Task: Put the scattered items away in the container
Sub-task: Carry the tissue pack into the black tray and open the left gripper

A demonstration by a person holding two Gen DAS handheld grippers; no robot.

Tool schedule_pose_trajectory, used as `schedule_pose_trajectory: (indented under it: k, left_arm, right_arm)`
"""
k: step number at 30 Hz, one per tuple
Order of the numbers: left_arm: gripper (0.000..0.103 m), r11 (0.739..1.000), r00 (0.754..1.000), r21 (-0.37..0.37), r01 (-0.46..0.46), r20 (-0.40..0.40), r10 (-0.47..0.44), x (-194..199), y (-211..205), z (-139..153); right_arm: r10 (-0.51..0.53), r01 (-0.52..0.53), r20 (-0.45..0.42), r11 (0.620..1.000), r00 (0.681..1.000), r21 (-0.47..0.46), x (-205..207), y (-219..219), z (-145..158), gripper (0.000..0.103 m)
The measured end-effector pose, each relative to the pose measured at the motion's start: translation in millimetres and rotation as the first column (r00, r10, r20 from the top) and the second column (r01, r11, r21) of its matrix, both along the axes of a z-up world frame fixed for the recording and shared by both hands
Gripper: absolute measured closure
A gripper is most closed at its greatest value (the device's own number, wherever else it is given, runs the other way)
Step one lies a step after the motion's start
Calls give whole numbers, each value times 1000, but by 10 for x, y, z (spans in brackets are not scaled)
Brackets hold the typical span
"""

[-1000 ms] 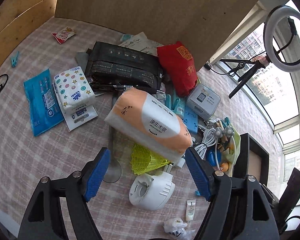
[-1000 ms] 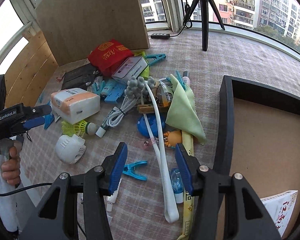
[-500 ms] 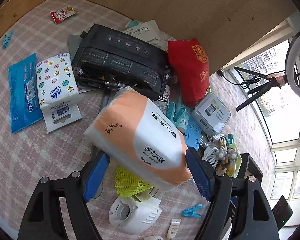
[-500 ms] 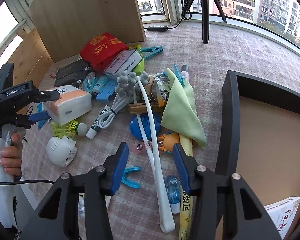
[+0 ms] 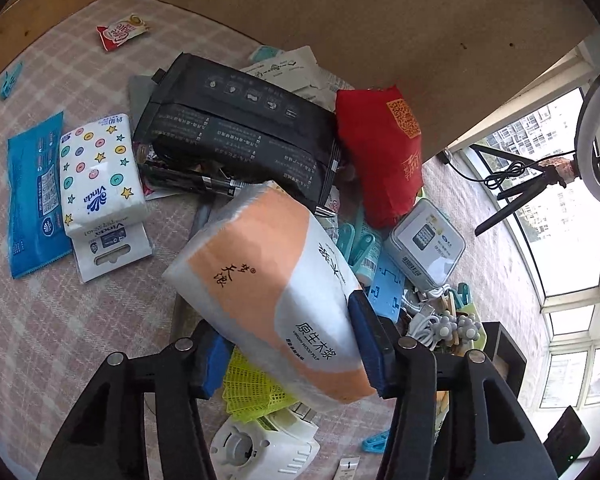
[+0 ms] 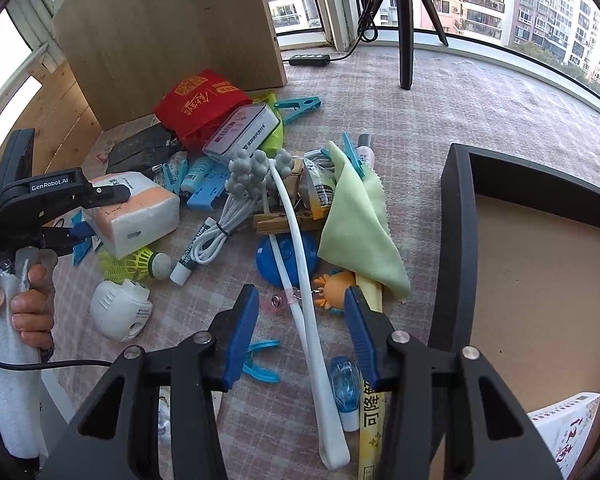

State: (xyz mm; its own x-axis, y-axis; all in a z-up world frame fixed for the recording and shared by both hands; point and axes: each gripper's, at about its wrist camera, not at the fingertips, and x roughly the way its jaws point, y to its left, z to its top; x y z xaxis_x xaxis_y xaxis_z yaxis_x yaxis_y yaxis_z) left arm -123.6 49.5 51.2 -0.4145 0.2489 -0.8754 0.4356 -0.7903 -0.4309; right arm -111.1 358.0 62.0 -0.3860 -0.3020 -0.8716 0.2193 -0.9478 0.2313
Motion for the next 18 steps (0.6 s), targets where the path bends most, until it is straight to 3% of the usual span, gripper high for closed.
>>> schedule_pose_trajectory:
  k: [11,18]
  left_arm:
    - [62,999,995,-5,34,-98,-35,214,54,367]
    - [62,988,975,2,152,-162,-150,313,446,625]
  right_arm:
    - [-100,99,-76,995,992,-11,298,201,211,59]
    - [-226,223,-94,974,969,-45,577,617,316,59]
